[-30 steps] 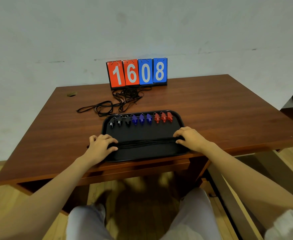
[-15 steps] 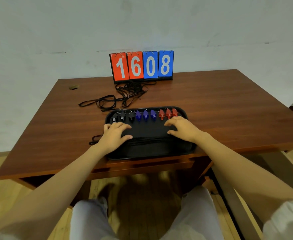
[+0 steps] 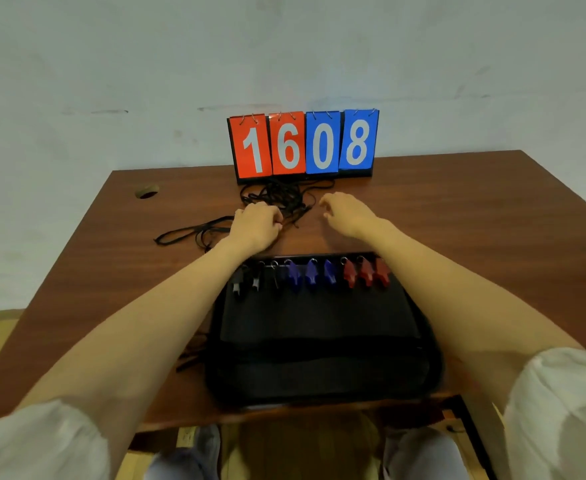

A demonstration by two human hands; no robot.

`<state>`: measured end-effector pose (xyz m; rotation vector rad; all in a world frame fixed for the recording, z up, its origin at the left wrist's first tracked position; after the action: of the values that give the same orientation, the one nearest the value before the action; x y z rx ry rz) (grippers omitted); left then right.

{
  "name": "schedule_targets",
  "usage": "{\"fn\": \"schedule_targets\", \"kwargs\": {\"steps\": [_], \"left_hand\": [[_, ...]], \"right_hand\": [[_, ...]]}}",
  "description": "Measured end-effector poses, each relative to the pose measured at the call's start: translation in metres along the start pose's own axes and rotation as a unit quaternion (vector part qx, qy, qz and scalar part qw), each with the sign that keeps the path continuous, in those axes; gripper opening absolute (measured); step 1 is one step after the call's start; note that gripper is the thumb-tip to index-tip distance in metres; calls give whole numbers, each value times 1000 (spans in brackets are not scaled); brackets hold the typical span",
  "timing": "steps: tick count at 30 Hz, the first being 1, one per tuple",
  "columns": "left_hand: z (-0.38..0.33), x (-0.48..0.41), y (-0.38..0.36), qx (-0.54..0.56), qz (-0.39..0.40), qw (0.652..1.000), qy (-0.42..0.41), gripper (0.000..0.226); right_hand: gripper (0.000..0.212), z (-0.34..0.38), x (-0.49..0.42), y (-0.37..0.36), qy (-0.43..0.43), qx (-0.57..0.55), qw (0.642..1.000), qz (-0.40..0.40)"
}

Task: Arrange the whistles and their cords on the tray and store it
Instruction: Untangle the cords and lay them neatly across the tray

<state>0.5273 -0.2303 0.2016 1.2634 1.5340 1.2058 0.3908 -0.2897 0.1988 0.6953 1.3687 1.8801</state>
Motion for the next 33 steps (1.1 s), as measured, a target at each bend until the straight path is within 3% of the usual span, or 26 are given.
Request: {"fn": "schedule_targets", "kwargs": {"steps": [4, 10, 15, 20, 23, 28, 33], "left_hand": [[7, -47, -26, 8, 44, 999, -13, 35], [5, -78, -71, -39, 96, 992, -67, 45], [27, -77, -83, -82, 50, 995, -19, 45], [37, -71, -83, -82, 115, 988, 58, 47], [22, -66, -68, -38, 112, 990, 71, 50], [-35, -52, -31, 104, 106, 989, -15, 59], [-51, -37, 26, 255, 31, 966, -24, 16]], "right_hand": [[41, -22, -50, -21, -21, 12, 999, 43], [37, -38, -85, -64, -11, 22, 999, 43], [19, -47, -81, -56, 0, 23, 997, -71], [19, -43, -66, -60, 20, 73, 997, -10], [17, -33, -55, -47, 42, 89, 995, 19], [11, 10, -27, 26, 108, 13, 993, -44], [13, 38, 1, 115, 120, 33, 981, -148]]}}
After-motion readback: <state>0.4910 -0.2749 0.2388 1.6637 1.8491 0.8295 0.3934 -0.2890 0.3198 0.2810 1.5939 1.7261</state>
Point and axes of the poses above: each hand's wrist, its own x-axis away from the middle knuckle, its own y-axis out of the back of the hand, z = x × y, the point moved 10 cm from there along -x, towards the middle knuckle, and after that the axes turned 6 degrees about y, right-handed, at the moved point
